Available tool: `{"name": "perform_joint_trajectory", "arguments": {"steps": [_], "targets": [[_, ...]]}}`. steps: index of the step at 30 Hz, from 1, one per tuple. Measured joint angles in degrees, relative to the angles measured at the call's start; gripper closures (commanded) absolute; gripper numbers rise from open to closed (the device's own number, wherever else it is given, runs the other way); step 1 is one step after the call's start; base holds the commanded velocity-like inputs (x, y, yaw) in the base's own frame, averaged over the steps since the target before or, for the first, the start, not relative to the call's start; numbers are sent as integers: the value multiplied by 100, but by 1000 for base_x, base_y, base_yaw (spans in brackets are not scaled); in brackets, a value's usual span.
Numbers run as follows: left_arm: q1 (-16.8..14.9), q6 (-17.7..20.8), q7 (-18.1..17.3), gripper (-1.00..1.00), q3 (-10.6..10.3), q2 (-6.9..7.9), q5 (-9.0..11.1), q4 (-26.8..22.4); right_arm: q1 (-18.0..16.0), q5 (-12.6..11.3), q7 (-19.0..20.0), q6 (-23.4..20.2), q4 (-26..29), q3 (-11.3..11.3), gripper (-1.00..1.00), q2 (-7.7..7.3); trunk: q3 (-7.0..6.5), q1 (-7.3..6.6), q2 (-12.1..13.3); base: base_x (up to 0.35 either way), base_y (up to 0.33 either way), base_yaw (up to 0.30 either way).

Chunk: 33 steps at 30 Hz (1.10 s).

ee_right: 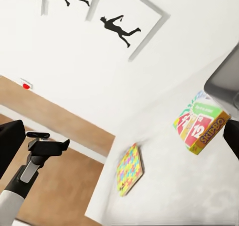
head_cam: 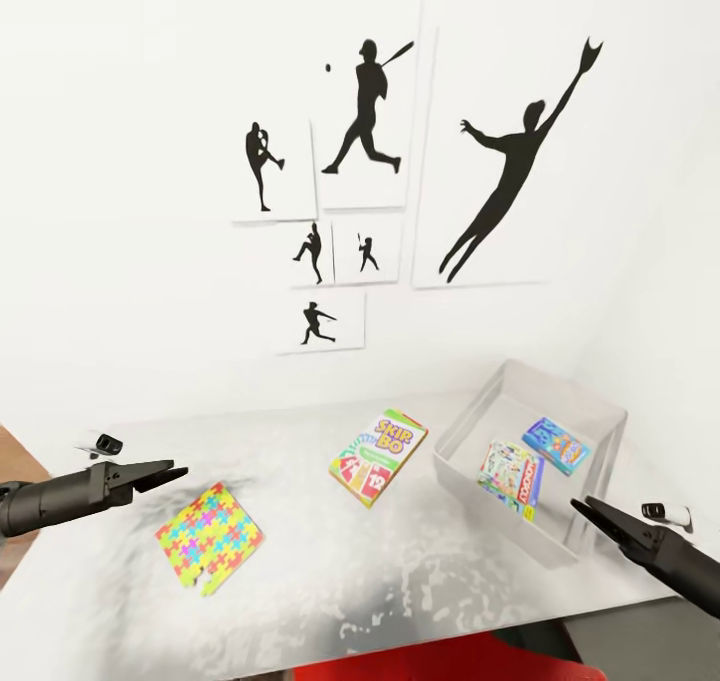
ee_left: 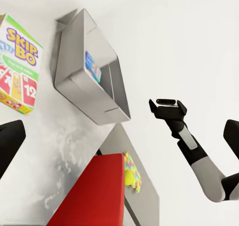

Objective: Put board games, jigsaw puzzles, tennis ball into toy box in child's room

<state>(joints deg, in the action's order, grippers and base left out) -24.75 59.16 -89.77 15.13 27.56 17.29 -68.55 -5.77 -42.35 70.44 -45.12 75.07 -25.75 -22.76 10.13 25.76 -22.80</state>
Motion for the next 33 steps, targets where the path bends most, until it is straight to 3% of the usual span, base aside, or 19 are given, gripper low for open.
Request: {"name": "perform_joint_trajectory", "arguments": {"steps": [33], "targets": [[0,0,0,-100,0,0,-6,1,36,32,4,16,14,0,-100,36,-310,-1,0,-33,0,0]]}}
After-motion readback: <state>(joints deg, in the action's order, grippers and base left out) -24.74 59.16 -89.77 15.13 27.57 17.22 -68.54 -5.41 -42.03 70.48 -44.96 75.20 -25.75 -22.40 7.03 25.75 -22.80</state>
